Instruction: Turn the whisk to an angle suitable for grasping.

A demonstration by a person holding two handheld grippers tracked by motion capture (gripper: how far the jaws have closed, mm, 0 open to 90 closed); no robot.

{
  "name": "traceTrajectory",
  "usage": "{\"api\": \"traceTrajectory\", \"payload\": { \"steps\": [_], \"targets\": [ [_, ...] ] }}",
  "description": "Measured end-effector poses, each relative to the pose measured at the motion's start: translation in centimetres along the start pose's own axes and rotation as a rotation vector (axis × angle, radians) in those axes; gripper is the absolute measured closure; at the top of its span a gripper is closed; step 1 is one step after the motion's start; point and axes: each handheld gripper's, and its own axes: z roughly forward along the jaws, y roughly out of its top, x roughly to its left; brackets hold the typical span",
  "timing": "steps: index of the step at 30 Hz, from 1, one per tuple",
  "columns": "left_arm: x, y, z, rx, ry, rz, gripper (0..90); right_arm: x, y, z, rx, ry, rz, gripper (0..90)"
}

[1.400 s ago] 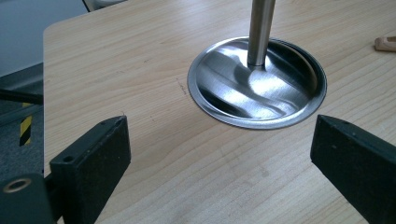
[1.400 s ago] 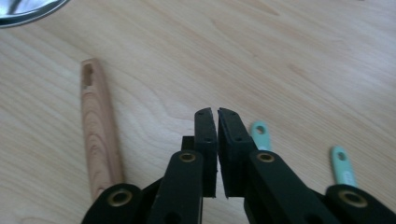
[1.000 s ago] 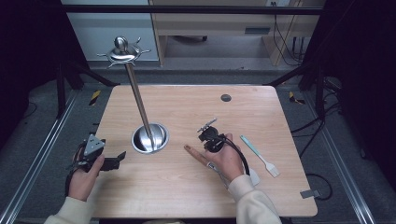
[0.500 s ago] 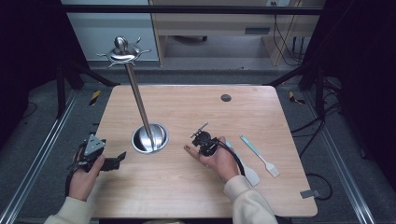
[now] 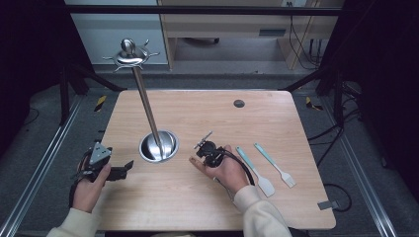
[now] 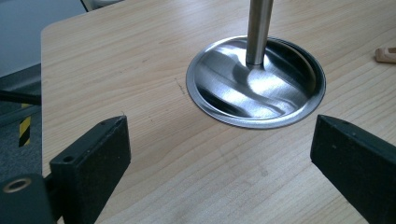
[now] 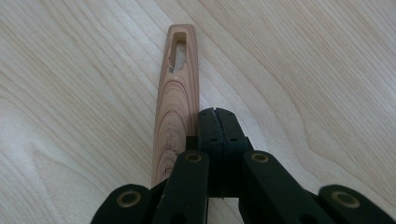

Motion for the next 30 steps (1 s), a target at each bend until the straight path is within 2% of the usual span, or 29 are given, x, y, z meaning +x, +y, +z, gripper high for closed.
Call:
{"api": "traceTrajectory", "payload": {
  "steps": [7,11,16,19,20,22,23,24,25,30],
  "targets": [
    [0.0,0.0,0.0,0.001,-0.002,-0.002,4.7,0.9,0.4,0.1,-0.002,0.032,-0.032,90.0],
    [0.0,0.0,0.0,0.002,-0.001,-0.002,4.7,1.1,0.5,-0.2,-0.009,0.025,-0.033,90.0],
    [0.0,0.0,0.1,0.004,-0.002,0.0,4.7,1.4,0.2,-1.5,-0.016,0.019,-0.043,87.8],
    [-0.1,0.0,0.0,0.004,-0.003,0.0,4.7,1.7,-0.1,-2.2,-0.007,0.022,-0.043,83.2],
    [-0.1,0.0,0.0,0.004,-0.003,0.001,4.7,1.9,-0.2,-2.4,0.002,0.025,-0.045,77.7],
    [-0.1,0.0,0.1,0.005,-0.001,0.0,4.7,2.0,-0.3,-2.5,0.008,0.028,-0.045,74.8],
    [-0.1,0.0,0.1,0.006,-0.001,0.0,4.7,2.3,-0.3,-2.6,0.021,0.024,-0.044,69.1],
    [-0.1,0.0,0.1,0.006,-0.001,0.0,4.7,2.3,-0.3,-2.6,0.021,0.024,-0.044,69.1],
    [0.0,0.0,0.0,0.006,-0.001,0.0,4.7,2.3,-0.2,-2.5,0.036,0.026,-0.047,64.7],
    [0.0,0.0,0.0,0.006,-0.001,-0.001,4.7,2.4,-0.1,-1.9,0.087,0.036,-0.035,59.8]
  ]
}}
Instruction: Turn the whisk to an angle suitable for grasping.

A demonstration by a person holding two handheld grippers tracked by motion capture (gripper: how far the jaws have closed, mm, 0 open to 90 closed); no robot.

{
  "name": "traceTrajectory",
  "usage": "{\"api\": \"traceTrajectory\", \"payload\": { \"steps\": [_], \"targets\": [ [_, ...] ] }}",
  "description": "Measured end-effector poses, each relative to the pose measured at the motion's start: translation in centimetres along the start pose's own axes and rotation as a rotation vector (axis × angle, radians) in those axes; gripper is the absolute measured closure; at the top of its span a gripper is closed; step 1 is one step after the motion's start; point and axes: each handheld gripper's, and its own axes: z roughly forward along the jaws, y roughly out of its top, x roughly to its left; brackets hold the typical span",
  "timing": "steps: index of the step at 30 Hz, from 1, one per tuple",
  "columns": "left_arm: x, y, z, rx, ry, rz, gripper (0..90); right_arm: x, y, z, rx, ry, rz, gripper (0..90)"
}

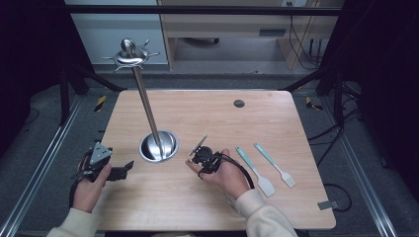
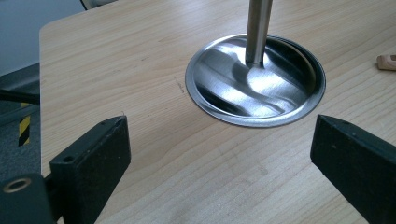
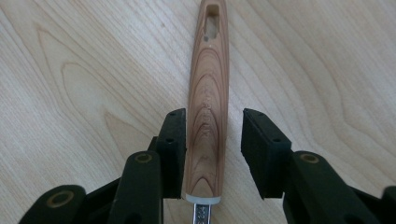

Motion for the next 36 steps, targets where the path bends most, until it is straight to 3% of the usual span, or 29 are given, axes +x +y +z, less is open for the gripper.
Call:
{"api": "traceTrajectory", "payload": {
  "steps": [11,16,17,24,25,30,33,36],
  "targets": [
    [0.0,0.0,0.0,0.0,0.002,-0.002,4.7,0.1,0.0,0.8,0.043,0.018,0.033,59.3],
    [-0.1,0.0,0.0,0.002,0.0,0.003,4.7,0.1,-0.1,1.1,0.055,0.018,0.026,61.3],
    [-0.1,0.0,0.0,0.002,0.001,0.003,4.7,0.2,0.0,1.1,0.065,0.016,0.047,61.6],
    [0.0,0.0,0.0,0.0,0.003,0.002,4.7,0.3,-0.2,1.4,0.081,0.013,0.062,65.5],
    [-0.1,0.0,0.0,0.002,0.002,0.004,4.7,0.2,-0.3,1.5,0.072,0.015,0.039,66.5],
    [-0.1,0.0,0.0,0.002,0.002,0.005,4.7,0.3,-0.3,1.4,0.082,0.015,0.066,68.2],
    [0.0,0.0,0.0,0.001,0.003,0.003,4.7,0.2,-0.3,1.3,0.085,0.014,0.039,68.5],
    [0.0,0.0,0.0,0.001,0.004,0.004,4.7,0.3,-0.3,1.2,0.094,0.012,0.061,68.5]
  ]
}}
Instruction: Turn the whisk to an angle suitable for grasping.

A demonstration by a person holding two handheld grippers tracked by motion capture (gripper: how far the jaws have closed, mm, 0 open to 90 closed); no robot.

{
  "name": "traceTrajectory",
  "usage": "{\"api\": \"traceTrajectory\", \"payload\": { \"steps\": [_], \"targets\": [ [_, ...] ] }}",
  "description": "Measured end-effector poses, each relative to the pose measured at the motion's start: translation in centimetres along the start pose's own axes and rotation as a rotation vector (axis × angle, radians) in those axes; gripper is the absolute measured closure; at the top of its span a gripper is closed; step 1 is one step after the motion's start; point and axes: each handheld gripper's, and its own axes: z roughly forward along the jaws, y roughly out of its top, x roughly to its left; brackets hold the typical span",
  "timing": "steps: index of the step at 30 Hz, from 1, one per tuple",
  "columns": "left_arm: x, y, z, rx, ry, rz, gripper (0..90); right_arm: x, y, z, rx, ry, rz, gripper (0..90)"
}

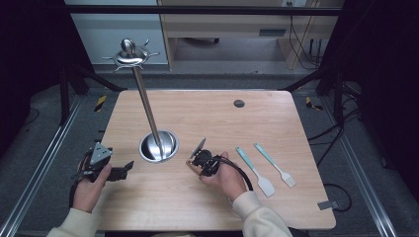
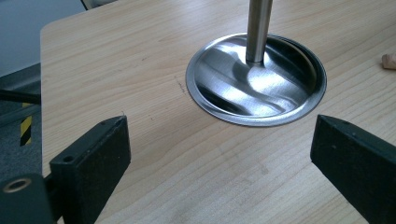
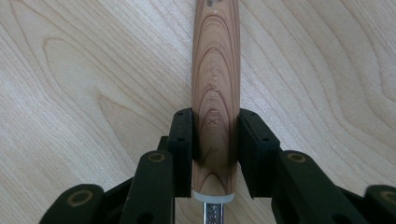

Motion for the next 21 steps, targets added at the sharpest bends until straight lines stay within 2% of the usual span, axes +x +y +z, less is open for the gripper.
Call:
{"api": "traceTrajectory", "payload": {
  "steps": [1,2,4,6,7,8,10,16,21],
  "targets": [
    [0.0,0.0,0.0,0.0,0.0,0.0,4.7,-0.2,0.0,-0.1,-0.006,-0.006,-0.022,68.6],
    [0.0,0.0,0.0,0.001,-0.001,0.001,4.7,-0.2,0.0,-0.3,-0.01,-0.012,-0.001,68.7],
    [0.0,0.0,0.0,0.001,-0.001,0.001,4.7,-0.5,0.0,-0.7,-0.026,-0.017,-0.006,68.7],
    [0.0,0.0,0.0,0.0,0.0,0.001,4.7,-0.6,0.1,-1.1,-0.036,-0.019,0.017,68.7],
    [0.0,0.0,0.0,0.0,0.0,0.0,4.7,-0.8,0.2,-1.3,-0.054,-0.023,0.004,68.8],
    [0.0,0.0,0.0,0.0,0.0,0.0,4.7,-0.7,0.3,-1.7,-0.057,-0.024,0.028,68.8],
    [0.0,0.0,0.0,0.0,-0.001,0.0,4.7,-0.9,0.4,-2.2,-0.078,-0.025,0.038,68.8],
    [0.0,0.0,0.0,0.001,-0.003,0.001,4.7,-1.4,0.6,-3.3,-0.117,-0.028,0.035,68.8],
    [0.0,0.0,0.1,0.001,0.0,0.001,4.7,-1.8,0.7,-4.7,-0.16,-0.028,0.062,68.9]
  ]
}}
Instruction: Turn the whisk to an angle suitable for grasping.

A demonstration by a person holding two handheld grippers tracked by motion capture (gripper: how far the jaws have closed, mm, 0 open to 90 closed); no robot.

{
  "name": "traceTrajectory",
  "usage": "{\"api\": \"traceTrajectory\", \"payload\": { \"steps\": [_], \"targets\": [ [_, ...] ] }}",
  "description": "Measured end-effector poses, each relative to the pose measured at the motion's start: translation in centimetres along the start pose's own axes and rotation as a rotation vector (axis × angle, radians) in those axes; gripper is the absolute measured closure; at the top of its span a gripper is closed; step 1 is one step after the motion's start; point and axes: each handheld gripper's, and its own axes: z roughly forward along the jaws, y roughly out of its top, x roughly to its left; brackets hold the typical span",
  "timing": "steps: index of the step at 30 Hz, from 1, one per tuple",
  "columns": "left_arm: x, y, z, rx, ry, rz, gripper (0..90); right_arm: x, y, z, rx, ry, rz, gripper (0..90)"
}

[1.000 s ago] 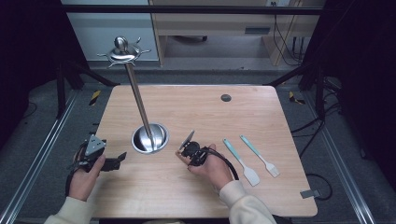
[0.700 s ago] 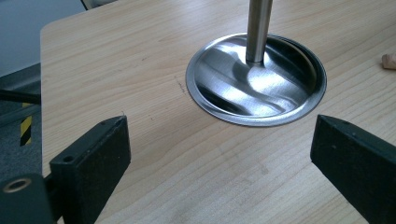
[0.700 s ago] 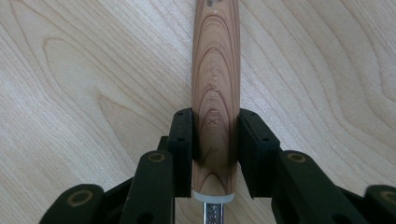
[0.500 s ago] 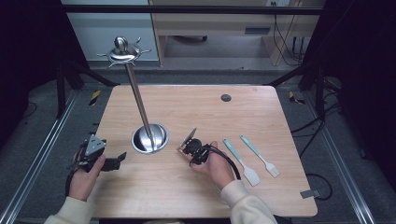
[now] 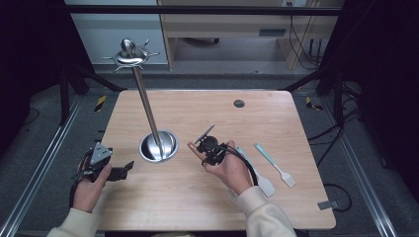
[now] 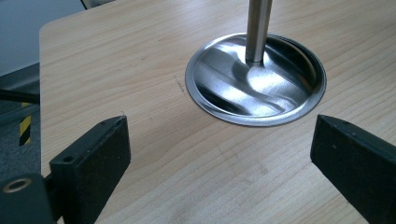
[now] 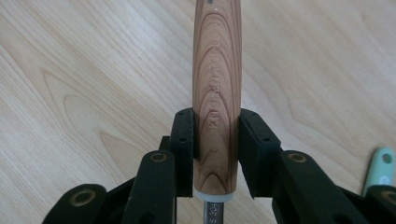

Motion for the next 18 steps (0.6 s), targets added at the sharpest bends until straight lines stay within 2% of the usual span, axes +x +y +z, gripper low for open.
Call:
{"api": "traceTrajectory", "payload": {
  "steps": [3,4,6,7,8,15,18],
  "targets": [
    [0.0,0.0,0.0,0.001,0.0,-0.001,4.7,-0.3,0.3,-1.1,-0.05,-0.001,0.01,68.9],
    [0.0,0.0,0.0,0.001,0.0,-0.001,4.7,-0.3,0.3,-1.1,-0.05,-0.001,0.01,68.9],
    [0.0,0.0,-0.1,0.0,0.001,-0.004,4.7,-0.4,0.6,-2.0,-0.094,-0.001,0.011,68.9],
    [0.0,0.0,-0.1,0.0,0.001,-0.004,4.7,-0.4,0.6,-2.0,-0.094,-0.001,0.011,68.9],
    [0.0,0.0,-0.1,-0.001,0.002,-0.005,4.7,-0.3,0.8,-2.6,-0.123,-0.001,0.007,68.9],
    [0.0,0.0,-0.1,-0.001,0.002,-0.006,4.7,0.0,1.9,-4.3,-0.226,0.01,0.012,68.9],
    [0.0,0.0,-0.1,-0.001,0.002,-0.007,4.7,0.3,2.2,-4.6,-0.249,0.02,0.01,68.9]
  ]
}}
